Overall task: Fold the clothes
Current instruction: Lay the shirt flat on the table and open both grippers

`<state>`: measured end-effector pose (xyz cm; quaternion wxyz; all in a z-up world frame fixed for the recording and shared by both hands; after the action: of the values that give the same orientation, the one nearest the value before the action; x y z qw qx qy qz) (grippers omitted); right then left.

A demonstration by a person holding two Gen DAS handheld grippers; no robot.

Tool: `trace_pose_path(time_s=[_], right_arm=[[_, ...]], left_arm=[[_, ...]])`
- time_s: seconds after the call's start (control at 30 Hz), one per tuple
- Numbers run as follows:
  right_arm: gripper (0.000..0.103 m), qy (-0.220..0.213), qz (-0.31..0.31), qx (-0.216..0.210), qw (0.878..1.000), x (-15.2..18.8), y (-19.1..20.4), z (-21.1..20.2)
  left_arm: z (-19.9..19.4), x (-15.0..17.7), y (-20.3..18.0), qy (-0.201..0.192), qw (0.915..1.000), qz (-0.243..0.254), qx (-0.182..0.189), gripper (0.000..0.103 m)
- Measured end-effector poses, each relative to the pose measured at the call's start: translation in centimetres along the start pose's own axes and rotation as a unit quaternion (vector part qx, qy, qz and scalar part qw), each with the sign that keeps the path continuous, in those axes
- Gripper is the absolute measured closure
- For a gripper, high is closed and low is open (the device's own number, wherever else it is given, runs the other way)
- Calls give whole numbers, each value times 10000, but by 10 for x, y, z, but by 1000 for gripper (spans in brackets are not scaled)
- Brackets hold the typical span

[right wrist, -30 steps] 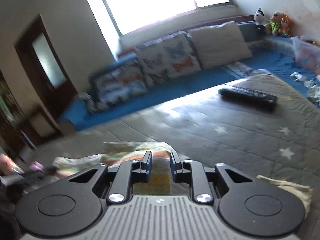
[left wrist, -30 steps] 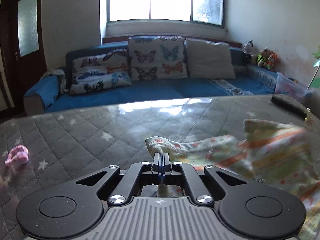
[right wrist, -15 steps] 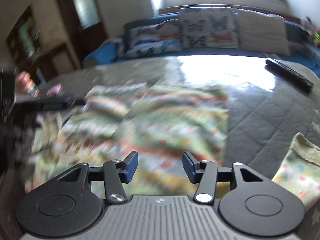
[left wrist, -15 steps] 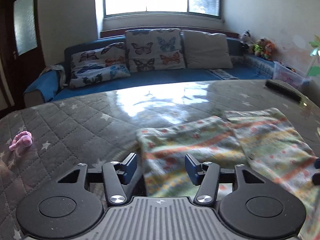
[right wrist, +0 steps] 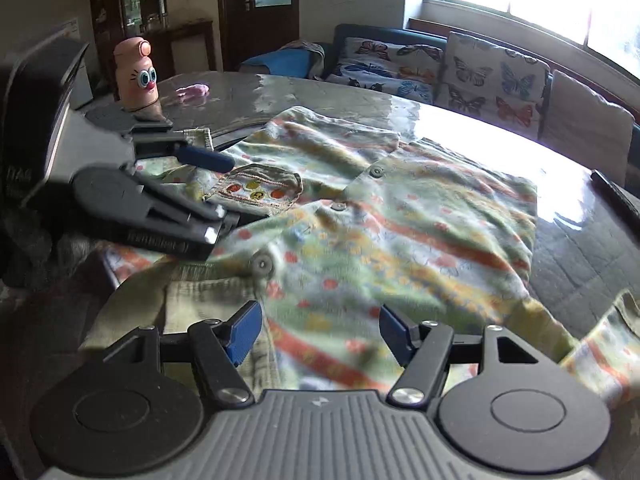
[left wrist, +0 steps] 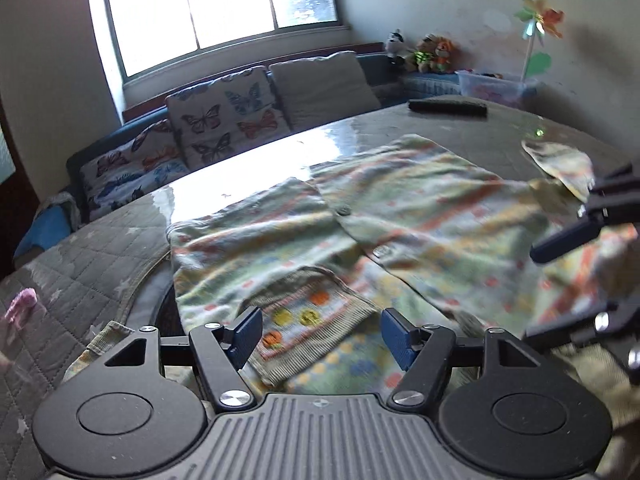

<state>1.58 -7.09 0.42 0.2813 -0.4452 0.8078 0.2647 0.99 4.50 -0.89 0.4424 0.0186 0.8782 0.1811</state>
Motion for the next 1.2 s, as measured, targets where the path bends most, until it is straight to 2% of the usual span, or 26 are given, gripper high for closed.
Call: trace_pose_path(time_s=[0.07,0.23,0.33,0.4,0.43,0.5,0.57,0.67,0.73,0.8,0.97,1.07,1.2], right_arm=[[37,-138,90,-45,9999,1,5,-12],[47,-340,155,-446,9983,8,29,-24],[60,-307,47,-525,9981,13,43,-17],[77,-251,37,-545,9982,17,48,-9],[82,-253,34,-525,9983,19,50,-8],[97,-352,114,-460,9983,18,48,-14],[101,-546,312,-444,9970,16,42,-25],[102,-849,627,-402,9936,12,29,-47],[102,-901,726,-402,9925,11,25,-55],[95,-878,688,-540,9923,10,29,-57],[88,-607,470,-725,9944,18,49,-29],[71,-514,330,-634,9961,20,54,-14],[71,-479,241,-524,9972,22,56,-6]], left_arm=[[-8,2,-1,-86,9999,-41,-34,34],[-20,8,19,1,9975,-699,-104,34],[-24,13,27,110,9958,-905,-104,36],[-26,16,29,151,9951,-969,-124,36],[-28,17,29,152,9950,-983,-127,36],[-31,19,29,152,9950,-978,-104,36],[-34,20,27,138,9956,-921,-60,36],[-33,23,18,169,9965,-819,33,36],[-31,25,14,186,9965,-809,32,36],[-31,26,14,216,9958,-888,56,36],[-37,26,19,197,9951,-973,14,36],[-40,28,23,195,9951,-969,-34,36],[-40,32,25,235,9949,-978,-85,35]])
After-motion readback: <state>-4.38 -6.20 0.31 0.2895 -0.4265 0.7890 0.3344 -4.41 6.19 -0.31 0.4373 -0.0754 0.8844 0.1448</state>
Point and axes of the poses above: each gripper's, at about its wrist camera, not at the fingertips, and z roughly the way its jaws point, y to its left, x to its underside, the point moved 5 cm from there along z, roughly the way its jaws point, and after that the axes turned 14 degrees about -x, right-handed, at the moved point
